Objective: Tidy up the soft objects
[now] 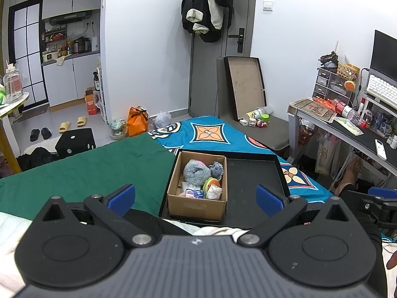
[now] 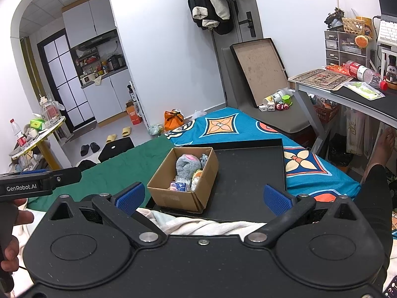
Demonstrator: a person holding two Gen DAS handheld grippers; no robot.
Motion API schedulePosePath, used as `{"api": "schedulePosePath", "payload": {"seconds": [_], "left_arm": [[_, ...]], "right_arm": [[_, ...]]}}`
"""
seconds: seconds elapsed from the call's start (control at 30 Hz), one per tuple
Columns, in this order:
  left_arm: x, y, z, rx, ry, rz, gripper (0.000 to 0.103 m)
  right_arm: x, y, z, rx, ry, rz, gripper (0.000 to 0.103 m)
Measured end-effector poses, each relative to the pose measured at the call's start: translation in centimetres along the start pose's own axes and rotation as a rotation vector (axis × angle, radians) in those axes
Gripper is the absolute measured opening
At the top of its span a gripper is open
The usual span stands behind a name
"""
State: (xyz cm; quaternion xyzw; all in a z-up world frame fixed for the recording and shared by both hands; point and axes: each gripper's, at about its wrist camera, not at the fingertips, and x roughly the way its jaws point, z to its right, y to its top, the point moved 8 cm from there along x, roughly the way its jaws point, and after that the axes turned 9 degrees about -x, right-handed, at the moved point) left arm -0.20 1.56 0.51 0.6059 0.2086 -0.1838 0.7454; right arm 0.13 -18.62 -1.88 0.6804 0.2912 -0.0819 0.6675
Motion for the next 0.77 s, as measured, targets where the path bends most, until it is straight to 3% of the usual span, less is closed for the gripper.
{"api": "schedulePosePath", "payload": {"seconds": [0.77], "left_arm": [[0.75, -0.1, 0.49, 0.019, 0.003, -0.034, 0.103]], "right_arm": [[0.75, -0.37, 0.24, -0.011, -0.008, -0.026, 0.103]]}}
